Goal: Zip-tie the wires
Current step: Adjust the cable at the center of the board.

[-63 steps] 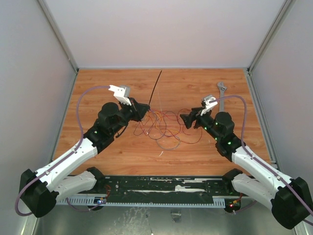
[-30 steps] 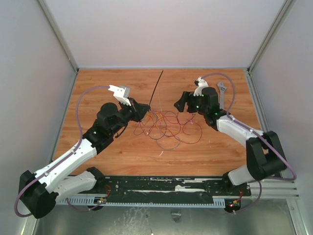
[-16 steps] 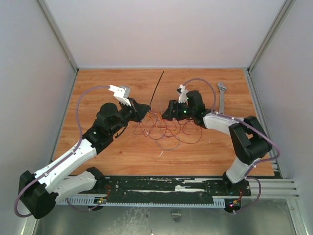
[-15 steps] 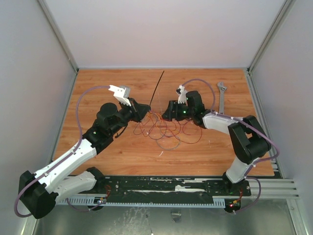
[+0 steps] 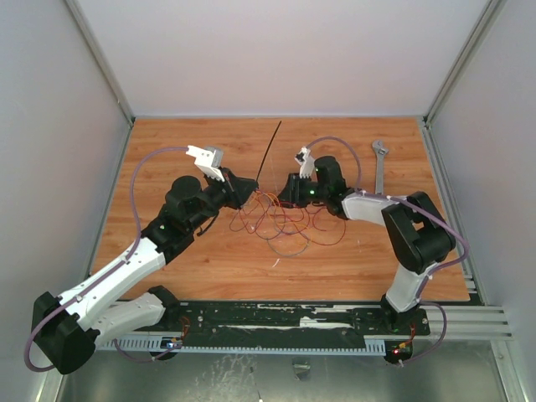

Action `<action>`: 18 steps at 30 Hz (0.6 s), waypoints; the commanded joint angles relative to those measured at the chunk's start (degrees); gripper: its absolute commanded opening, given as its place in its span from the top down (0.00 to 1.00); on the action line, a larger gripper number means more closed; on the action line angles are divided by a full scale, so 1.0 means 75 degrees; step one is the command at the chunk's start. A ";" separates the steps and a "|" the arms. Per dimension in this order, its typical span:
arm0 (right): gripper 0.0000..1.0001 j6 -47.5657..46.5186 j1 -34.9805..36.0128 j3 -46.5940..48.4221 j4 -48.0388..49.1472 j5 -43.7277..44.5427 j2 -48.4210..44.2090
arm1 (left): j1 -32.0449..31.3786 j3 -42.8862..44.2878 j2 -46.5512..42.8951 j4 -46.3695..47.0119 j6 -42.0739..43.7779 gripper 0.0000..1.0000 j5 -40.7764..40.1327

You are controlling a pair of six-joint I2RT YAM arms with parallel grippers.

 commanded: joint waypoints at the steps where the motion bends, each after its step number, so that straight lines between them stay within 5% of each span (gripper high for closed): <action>1: 0.68 0.0100 0.0078 0.0212 0.0349 -0.0359 0.0222 | 0.0056 -0.0056 -0.0086 0.0370 -0.0028 1.00 0.0095; 10: 1.00 -0.0459 -0.0002 0.0246 -0.0287 0.0267 -0.0280 | 0.0054 -0.0177 -0.0176 0.0397 -0.0045 1.00 -0.0020; 18: 1.00 -0.1292 -0.0851 0.0100 -0.1696 0.1251 -0.1852 | 0.0066 -0.0340 -0.0342 0.0260 -0.0088 1.00 -0.0349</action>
